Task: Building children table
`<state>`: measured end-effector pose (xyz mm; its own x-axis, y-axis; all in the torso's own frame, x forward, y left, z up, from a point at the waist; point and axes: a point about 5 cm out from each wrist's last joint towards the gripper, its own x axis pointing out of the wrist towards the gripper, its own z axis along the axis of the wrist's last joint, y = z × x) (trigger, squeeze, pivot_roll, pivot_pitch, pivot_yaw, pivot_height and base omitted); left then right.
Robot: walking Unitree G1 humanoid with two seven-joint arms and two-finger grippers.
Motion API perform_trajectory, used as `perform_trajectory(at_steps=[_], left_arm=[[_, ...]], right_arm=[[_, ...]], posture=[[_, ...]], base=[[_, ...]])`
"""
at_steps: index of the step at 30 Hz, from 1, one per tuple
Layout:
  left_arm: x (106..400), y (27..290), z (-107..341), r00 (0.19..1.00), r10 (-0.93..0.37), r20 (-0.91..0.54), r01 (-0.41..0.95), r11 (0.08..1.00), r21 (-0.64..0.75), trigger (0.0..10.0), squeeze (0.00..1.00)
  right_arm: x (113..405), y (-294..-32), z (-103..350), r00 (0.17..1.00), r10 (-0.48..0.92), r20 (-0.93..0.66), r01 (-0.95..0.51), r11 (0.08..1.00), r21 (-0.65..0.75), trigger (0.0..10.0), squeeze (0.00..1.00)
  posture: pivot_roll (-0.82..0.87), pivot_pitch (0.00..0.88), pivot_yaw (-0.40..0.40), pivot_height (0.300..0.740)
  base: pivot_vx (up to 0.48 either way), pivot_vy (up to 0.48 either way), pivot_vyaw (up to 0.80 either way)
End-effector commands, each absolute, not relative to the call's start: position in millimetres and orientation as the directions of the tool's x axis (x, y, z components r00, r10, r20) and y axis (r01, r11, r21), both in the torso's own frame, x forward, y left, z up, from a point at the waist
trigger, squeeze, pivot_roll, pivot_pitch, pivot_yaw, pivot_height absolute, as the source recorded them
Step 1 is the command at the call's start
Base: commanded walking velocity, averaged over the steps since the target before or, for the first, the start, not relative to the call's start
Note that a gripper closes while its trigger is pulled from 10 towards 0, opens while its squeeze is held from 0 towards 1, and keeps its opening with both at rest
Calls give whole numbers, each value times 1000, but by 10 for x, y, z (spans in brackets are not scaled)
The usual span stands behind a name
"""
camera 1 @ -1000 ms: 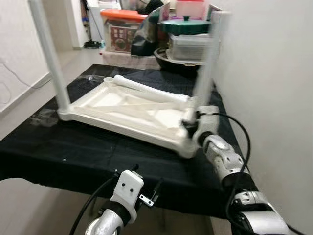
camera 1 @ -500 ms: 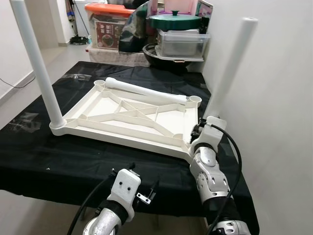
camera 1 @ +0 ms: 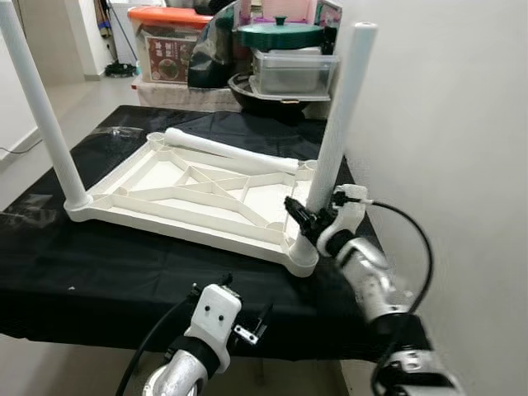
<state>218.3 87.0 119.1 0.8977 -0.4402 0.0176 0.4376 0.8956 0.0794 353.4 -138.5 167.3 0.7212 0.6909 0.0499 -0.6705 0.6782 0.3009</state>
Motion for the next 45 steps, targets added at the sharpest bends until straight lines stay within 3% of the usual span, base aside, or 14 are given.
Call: perform_trajectory(at_steps=[1,7,9,13,14,19,24,28,33,40,41,43,44,45], left_arm=[[2179,856,1152,894,-448,2,447,892,74,10000,0],[2177,858,1153,894,-447,2,446,892,76,10000,0],[2169,862,1153,894,-447,1,446,892,77,10000,0],[2168,862,1153,894,-447,0,446,892,77,10000,0],[2164,862,1152,894,-448,0,446,892,76,10000,0],[2152,859,1147,893,-449,-3,448,891,76,10000,0],[2140,859,1138,892,-453,-5,452,889,73,10000,0],[2142,856,1136,890,-457,-7,456,887,72,10000,0],[2146,852,1129,888,-460,-8,459,885,73,10000,0],[2148,850,1128,889,-458,-8,457,886,73,10000,0],[2149,850,1129,889,-457,-8,456,887,74,10000,0],[2151,852,1132,890,-456,-7,455,887,74,10000,0],[2153,854,1132,890,-455,-7,454,888,74,10000,0],[2154,856,1132,891,-455,-7,454,888,73,10000,0]], right_arm=[[3417,-1197,1676,535,842,64,-815,494,304,10000,0],[3263,-1132,1711,260,965,35,-935,243,258,10000,0],[3200,-946,1720,46,999,-7,-978,46,203,10000,0],[3195,-926,1716,25,1000,-13,-980,27,198,10000,0],[3208,-901,1679,20,999,-50,-984,28,177,0,0],[3299,-868,1611,134,984,-118,-987,144,76,0,0],[3756,-1169,1584,796,593,-122,-589,805,70,0,0],[3828,-1532,1481,974,156,-163,-136,982,129,0,0],[3640,-1726,1328,943,-266,-198,295,946,135,0,0],[3562,-1512,1276,920,-327,-218,369,908,197,0,0],[3563,-1340,1284,937,-276,-215,325,916,237,8314,0],[3587,-1084,1345,972,-161,-173,206,935,289,10000,0],[3601,-1030,1385,984,-117,-137,153,944,292,10000,1000],[3626,-986,1430,992,-77,-101,104,950,294,10000,1000]], posture=[[113,0,-96,740],[116,0,-96,740],[118,0,-93,740],[118,0,-93,740],[124,0,-96,740],[126,0,-98,740],[116,0,-91,740],[114,0,-89,740],[114,0,-87,740],[116,0,-90,740],[118,0,-91,740],[118,0,-93,740],[116,0,-92,740],[112,0,-93,740]], base=[[0,0,0],[0,0,0],[0,0,0],[0,0,0],[0,0,0],[0,0,0],[0,0,0],[0,0,0],[0,0,0],[0,0,0],[0,0,0],[0,0,0],[0,0,0],[0,0,0]])
